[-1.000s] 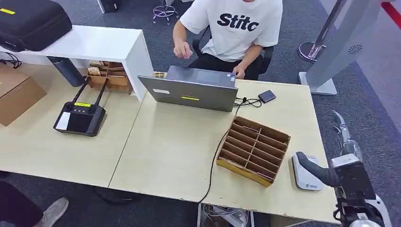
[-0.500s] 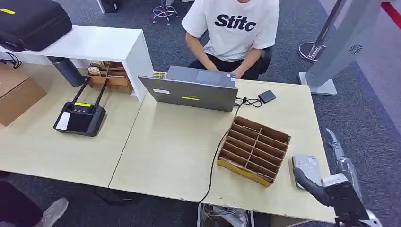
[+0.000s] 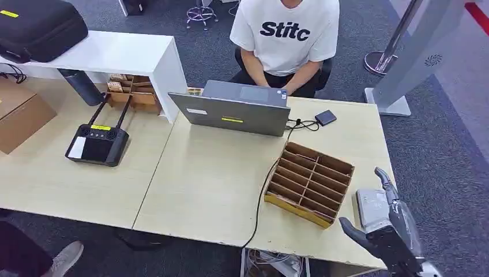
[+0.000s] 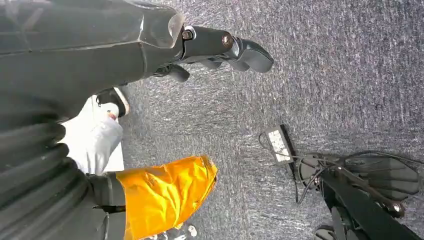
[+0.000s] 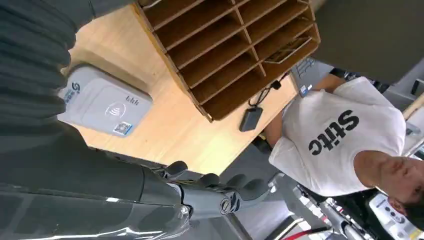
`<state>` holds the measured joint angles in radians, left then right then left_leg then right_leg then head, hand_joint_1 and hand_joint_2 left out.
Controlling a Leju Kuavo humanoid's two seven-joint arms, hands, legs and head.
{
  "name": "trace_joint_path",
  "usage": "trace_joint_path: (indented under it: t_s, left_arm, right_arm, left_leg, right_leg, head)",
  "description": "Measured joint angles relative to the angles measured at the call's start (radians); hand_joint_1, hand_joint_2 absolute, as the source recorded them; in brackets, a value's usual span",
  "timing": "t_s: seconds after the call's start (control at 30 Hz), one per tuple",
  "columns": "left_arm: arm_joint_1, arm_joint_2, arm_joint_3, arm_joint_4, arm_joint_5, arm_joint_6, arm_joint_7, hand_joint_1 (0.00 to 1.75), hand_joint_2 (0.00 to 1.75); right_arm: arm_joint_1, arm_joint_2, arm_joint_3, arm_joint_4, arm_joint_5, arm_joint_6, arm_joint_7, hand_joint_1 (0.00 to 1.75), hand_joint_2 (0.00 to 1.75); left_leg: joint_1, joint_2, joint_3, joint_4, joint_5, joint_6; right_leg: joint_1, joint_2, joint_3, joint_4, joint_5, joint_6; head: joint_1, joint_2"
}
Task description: Pass the card to the sensor for recognition and then transmit it.
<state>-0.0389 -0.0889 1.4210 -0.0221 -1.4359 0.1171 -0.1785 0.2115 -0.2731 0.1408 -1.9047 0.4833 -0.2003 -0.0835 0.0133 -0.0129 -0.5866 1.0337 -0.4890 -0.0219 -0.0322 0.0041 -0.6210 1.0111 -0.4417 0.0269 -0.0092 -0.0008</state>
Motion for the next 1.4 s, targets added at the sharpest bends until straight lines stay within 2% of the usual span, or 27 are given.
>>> trace_joint_path:
  t_s: [0.4,0.87,1.0,1.17,1.4]
  left_arm:
    - [0.000,0.005,-0.002,0.000,0.001,-0.002,0.000,0.00,1.75]
    - [-0.001,0.007,-0.012,0.000,-0.002,-0.004,0.002,0.00,1.75]
    - [-0.002,0.007,-0.024,0.000,-0.011,-0.005,0.008,0.00,1.75]
    - [-0.004,0.007,-0.034,0.000,-0.018,-0.006,0.010,0.00,1.75]
    - [-0.006,0.007,-0.048,0.000,-0.021,-0.006,0.018,0.00,1.75]
  right_arm:
    - [-0.004,0.000,0.047,0.027,0.014,-0.012,0.008,0.00,1.75]
    - [-0.071,0.000,0.119,0.101,0.102,-0.014,0.046,0.00,1.75]
    - [-0.099,0.000,0.131,0.133,0.171,-0.023,0.062,0.00,1.75]
    - [-0.142,0.000,0.166,0.192,0.362,-0.074,0.105,0.00,1.75]
    - [-0.159,0.000,0.200,0.252,0.414,-0.083,0.126,0.00,1.75]
  left_leg:
    - [0.000,0.000,0.000,0.000,0.000,0.000]
    - [0.000,0.000,0.000,0.000,0.000,0.000]
    - [0.000,0.000,0.000,0.000,0.000,0.000]
    - [0.000,0.000,0.000,0.000,0.000,0.000]
    - [0.000,0.000,0.000,0.000,0.000,0.000]
  right_leg:
    - [0.000,0.000,0.000,0.000,0.000,0.000]
    - [0.000,0.000,0.000,0.000,0.000,0.000]
    - [0.000,0.000,0.000,0.000,0.000,0.000]
    - [0.000,0.000,0.000,0.000,0.000,0.000]
    - [0.000,0.000,0.000,0.000,0.000,0.000]
  head:
    - [0.000,0.000]
    - [0.000,0.000]
    - [0.000,0.000]
    - [0.000,0.000]
    - [0.000,0.000]
